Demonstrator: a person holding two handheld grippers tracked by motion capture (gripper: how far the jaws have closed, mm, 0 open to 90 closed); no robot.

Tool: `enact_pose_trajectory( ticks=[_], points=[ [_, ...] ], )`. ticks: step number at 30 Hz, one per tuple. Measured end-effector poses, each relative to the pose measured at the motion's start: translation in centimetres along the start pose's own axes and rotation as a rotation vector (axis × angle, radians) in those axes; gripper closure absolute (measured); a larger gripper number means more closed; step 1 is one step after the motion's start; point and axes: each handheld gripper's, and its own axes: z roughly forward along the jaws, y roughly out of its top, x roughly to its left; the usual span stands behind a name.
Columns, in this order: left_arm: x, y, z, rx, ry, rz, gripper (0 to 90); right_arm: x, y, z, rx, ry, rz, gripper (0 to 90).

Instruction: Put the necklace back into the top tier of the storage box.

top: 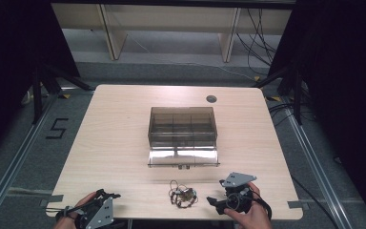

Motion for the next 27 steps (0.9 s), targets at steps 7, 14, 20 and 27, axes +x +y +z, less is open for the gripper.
enact_pose_trajectory(
  ticks=[7, 14, 20, 27],
  points=[
    [0.0, 0.0, 0.1, -0.005, -0.034, -0.01, 17.9, 0.8, 1.0, 0.5, 0.016, 0.044, -0.04, 23.6],
    [0.0, 0.0, 0.1, -0.007, -0.02, -0.008, 17.9, 1.8, 2.3, 1.4, 0.028, 0.089, -0.083, 21.8],
    [0.0, 0.1, 0.1, -0.003, -0.037, -0.011, 17.9, 2.5, 3.0, 2.5, 0.067, 0.113, -0.111, 21.7],
    [0.0, 0.0, 0.1, -0.001, -0.034, -0.009, 17.9, 2.7, 3.9, 3.3, 0.098, 0.119, -0.109, 22.1]
  ],
)
